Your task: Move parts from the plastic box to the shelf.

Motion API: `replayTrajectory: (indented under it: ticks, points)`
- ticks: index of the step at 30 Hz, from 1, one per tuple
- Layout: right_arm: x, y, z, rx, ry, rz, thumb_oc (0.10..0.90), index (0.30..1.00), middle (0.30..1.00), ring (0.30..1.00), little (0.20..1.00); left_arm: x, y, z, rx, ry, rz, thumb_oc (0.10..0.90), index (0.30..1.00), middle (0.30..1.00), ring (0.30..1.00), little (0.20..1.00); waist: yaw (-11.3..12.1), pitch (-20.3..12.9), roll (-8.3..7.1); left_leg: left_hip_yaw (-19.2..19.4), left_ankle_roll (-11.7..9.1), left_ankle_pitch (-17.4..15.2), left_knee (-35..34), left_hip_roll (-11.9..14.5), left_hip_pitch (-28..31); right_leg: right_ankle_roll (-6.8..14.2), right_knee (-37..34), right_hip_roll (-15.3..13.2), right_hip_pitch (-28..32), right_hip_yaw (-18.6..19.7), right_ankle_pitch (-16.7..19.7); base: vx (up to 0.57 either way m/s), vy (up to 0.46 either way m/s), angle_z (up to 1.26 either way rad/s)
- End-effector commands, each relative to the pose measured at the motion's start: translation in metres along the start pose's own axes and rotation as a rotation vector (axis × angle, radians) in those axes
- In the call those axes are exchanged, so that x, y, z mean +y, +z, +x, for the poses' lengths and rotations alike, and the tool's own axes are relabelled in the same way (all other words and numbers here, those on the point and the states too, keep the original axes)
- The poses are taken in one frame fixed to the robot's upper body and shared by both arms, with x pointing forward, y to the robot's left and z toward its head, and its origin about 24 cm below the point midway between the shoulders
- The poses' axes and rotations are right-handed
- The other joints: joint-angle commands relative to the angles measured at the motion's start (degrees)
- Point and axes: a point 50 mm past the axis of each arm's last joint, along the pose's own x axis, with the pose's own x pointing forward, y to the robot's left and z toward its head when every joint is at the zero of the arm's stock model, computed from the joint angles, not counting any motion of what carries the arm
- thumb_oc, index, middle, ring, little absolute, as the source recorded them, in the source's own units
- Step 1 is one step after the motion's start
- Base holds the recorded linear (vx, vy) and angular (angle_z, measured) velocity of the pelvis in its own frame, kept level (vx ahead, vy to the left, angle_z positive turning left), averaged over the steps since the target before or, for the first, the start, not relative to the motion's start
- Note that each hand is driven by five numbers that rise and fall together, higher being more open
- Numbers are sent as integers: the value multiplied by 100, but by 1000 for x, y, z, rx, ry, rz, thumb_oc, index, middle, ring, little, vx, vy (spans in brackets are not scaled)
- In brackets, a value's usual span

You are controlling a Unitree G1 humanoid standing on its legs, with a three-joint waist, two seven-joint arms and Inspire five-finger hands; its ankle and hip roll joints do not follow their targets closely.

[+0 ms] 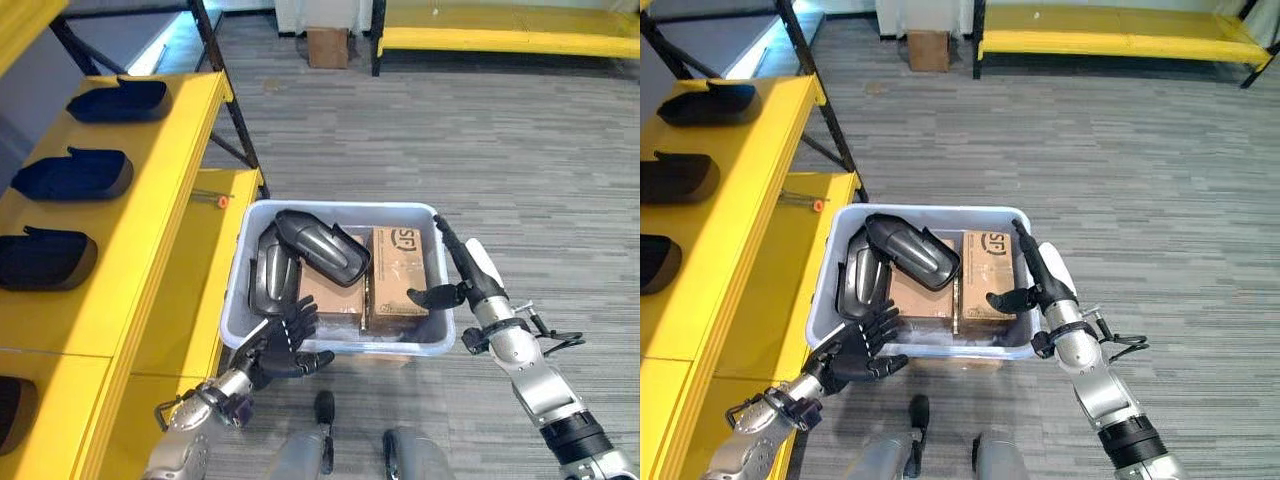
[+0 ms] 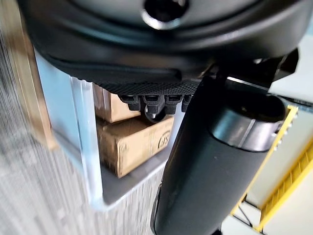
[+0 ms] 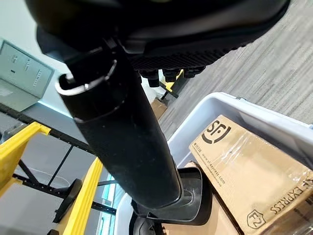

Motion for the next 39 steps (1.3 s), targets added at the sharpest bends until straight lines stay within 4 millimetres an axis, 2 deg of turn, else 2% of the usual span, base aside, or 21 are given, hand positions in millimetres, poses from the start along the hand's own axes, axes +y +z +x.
replayTrajectory:
  ticks: [1,2,4,8,15,19,25,29,31,35,39]
  points:
    - [-24,66,20,-339,-73,-41,900,1000,1000,1000,1000,-3,51,3,-207,-50,87,900,1000,1000,1000,1000,39,-300,-61,-164,159,-822,-72,-173,165,-106,-1366,-541,13,-334,669,8,-356,-75]
    - [-24,71,26,-344,-79,-37,900,1000,1000,1000,1000,-4,58,8,-221,-60,84,900,1000,1000,1000,1000,-7,-168,-48,-272,146,-928,-56,-87,239,-36,-1593,-509,-208,-38,897,15,-203,-53]
    - [-27,73,28,-346,-86,-38,900,1000,1000,1000,1000,-6,59,8,-228,-72,75,900,1000,1000,1000,1000,-8,-161,-61,-300,101,-914,-102,-19,246,32,-1913,-466,-40,-2,730,23,-183,-17]
    - [-31,71,28,-318,-74,-25,900,1000,1000,1000,1000,-8,58,8,-221,-57,55,900,1000,1000,1000,1000,53,-241,-135,-330,-57,-822,-247,57,253,138,-2549,-487,401,-238,662,53,-156,33]
    - [-30,58,16,-280,-60,-47,900,1000,1000,1000,1000,-3,46,-1,-187,-19,46,900,1000,1000,1000,1000,45,-381,-177,-235,-100,-804,-249,98,383,141,-2620,-475,722,-426,470,110,-40,13]
    - [-27,59,14,-299,-52,-84,900,1000,1000,1000,1000,-2,42,-3,-175,-14,33,900,1000,1000,1000,1000,46,-399,-180,-219,-90,-818,-228,106,412,115,-2592,-456,770,-426,425,60,-9,-3]
    - [-35,80,16,-434,-99,-260,900,1000,1000,1000,1000,-4,37,-5,-141,-35,30,900,1000,1000,1000,1000,146,-419,-214,-271,-83,-832,-199,116,444,104,-2581,-451,880,-485,382,78,-24,6]
    - [-50,105,29,-525,-182,-355,900,1000,1000,1000,1000,-3,37,-6,-121,-47,37,900,1000,1000,1000,1000,318,-406,-211,-367,-107,-820,-153,111,359,84,-2593,-457,924,-578,333,66,-24,5]
    - [-62,124,37,-578,-226,-414,900,1000,1000,1000,1000,0,41,-8,-120,-57,47,900,1000,1000,1000,1000,459,-362,-224,-455,-139,-794,-98,89,204,56,-2635,-458,946,-654,286,4,-24,25]
    - [-65,143,43,-638,-197,-476,900,1000,1000,1000,1000,2,46,-8,-136,-60,45,900,1000,1000,1000,1000,579,-319,-244,-538,-150,-775,-4,54,52,42,-2643,-478,956,-729,257,-5,22,17]
    - [-61,146,43,-666,-173,-496,900,1000,1000,1000,1000,3,44,-11,-117,-62,43,900,1000,1000,1000,1000,645,-339,-288,-584,-114,-792,55,20,43,57,-2593,-485,1009,-763,242,97,25,16]
